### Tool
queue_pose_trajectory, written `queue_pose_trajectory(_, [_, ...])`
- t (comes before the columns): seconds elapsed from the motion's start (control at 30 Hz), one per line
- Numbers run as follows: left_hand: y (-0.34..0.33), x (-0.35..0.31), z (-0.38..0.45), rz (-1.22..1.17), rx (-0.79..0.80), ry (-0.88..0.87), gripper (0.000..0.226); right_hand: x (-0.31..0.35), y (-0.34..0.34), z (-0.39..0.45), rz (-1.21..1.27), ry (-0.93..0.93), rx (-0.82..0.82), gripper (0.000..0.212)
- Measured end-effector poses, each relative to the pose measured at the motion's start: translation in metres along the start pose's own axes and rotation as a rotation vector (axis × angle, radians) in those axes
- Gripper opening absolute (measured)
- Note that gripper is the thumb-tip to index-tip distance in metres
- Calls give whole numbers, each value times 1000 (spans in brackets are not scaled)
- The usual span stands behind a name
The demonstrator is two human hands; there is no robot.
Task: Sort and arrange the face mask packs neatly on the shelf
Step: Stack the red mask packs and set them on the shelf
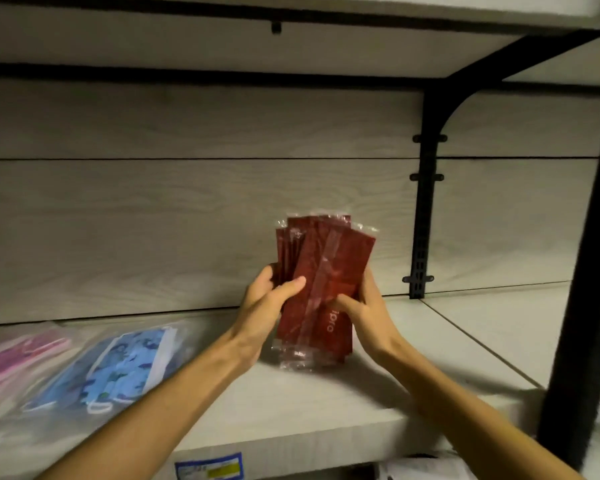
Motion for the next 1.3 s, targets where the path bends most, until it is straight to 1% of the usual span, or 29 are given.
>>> queue_pose_trajectory(0.03, [-5, 8, -8, 8, -16, 6, 86, -4, 4, -9, -20, -65, 19, 70])
queue_pose_trajectory(0.1, [-17, 21, -20, -33, -53, 11, 51, -7, 5, -21, -48, -223, 81, 69])
queue_pose_trajectory(0.13, [-23, 23, -25, -35, -84, 3, 40, -6, 3, -24, -90, -262, 121, 68])
queue_pose_trajectory(0.2, [-35, 20, -29, 6, -157, -30, 30, 1, 1, -27, -214, -239, 196, 72])
queue_pose_trajectory(0.27, [-45, 8, -34, 55, -239, -86, 23, 14, 4, -32, -288, -204, 206, 75])
queue_pose_trajectory(0.33, [-55, -4, -45, 93, -275, -165, 17, 26, 18, -40, -275, -193, 216, 67])
queue_pose_trajectory(0.43, [-83, -22, -72, 132, -246, -285, 17, 42, 50, -62, -248, -180, 254, 58])
queue_pose_trajectory(0.5, [-113, -33, -94, 115, -236, -369, 18, 54, 75, -83, -240, -131, 248, 53])
queue_pose_trajectory(0.57, [-149, -40, -117, 116, -240, -443, 18, 70, 101, -108, -228, -62, 226, 53])
queue_pose_trajectory(0.63, [-188, -45, -139, 116, -229, -485, 20, 84, 130, -136, -233, -5, 207, 55])
queue_pose_trajectory(0.7, [-227, -49, -156, 61, -197, -498, 23, 97, 161, -161, -260, 35, 188, 54])
queue_pose_trajectory(0.8, [-285, -52, -169, -2, -133, -488, 23, 110, 213, -188, -285, 52, 116, 52])
queue_pose_trajectory(0.9, [-342, -52, -178, -10, -65, -479, 28, 120, 268, -207, -283, 53, 51, 46])
queue_pose_trajectory(0.97, [-375, -52, -178, -3, -24, -477, 30, 127, 303, -217, -281, 51, 18, 41])
queue_pose_trajectory(1.03, [-402, -53, -169, 36, 22, -451, 26, 132, 337, -222, -269, 39, -7, 43])
queue_pose_trajectory(1.1, [-422, -56, -150, 54, 43, -409, 28, 137, 372, -221, -291, -2, -18, 46])
queue_pose_trajectory(1.2, [-445, -61, -113, 49, 77, -297, 41, 143, 425, -211, -381, -72, -37, 52])
queue_pose_trajectory(1.27, [-458, -60, -85, 23, 98, -189, 37, 143, 460, -197, -432, -103, -118, 49])
queue_pose_trajectory(1.3, [-463, -57, -72, 14, 92, -143, 32, 142, 478, -188, -453, -111, -161, 43])
Point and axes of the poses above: each hand's wrist, its own z-axis towards the middle knuckle, its own y-axis out of the back of the hand, x = y × z, the point moved 2 cm from there along z, towards the middle knuckle, and after that the axes turned 6 degrees about z, right-handed, at the moved point
